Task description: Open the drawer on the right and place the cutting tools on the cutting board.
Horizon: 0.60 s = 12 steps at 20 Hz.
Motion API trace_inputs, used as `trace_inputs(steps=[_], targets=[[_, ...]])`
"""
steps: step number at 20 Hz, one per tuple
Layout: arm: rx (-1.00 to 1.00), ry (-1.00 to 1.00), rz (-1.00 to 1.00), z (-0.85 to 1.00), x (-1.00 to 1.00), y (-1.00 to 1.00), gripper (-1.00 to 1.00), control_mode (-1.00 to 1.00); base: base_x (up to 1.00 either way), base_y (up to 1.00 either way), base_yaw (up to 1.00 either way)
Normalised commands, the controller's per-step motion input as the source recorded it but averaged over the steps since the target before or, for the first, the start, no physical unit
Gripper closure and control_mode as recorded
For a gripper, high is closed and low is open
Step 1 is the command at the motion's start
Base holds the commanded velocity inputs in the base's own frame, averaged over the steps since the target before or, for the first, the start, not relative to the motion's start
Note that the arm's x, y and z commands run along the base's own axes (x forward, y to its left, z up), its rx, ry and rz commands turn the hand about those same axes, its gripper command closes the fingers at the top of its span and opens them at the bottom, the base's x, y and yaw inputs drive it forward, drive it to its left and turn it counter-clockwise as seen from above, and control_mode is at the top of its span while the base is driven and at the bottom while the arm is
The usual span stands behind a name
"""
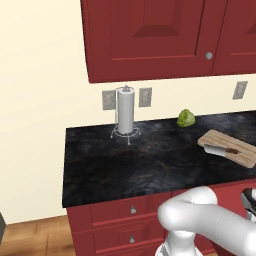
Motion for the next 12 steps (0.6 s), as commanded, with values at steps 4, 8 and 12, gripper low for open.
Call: trace_inputs(steps=[4, 8, 12], targets=[[0.06, -0.08, 0.0, -0.25, 0.11, -0.34, -1.0, -1.0, 0.0, 0.0, 0.0], [0.05, -0.08, 0.0, -0.24, 0.12, -0.38, -1.0, -1.0, 0.0, 0.0, 0.0], [0.02, -0.08, 0.0, -0.36, 0.05, -0.42, -1.0, -1.0, 0.0, 0.0, 0.0]])
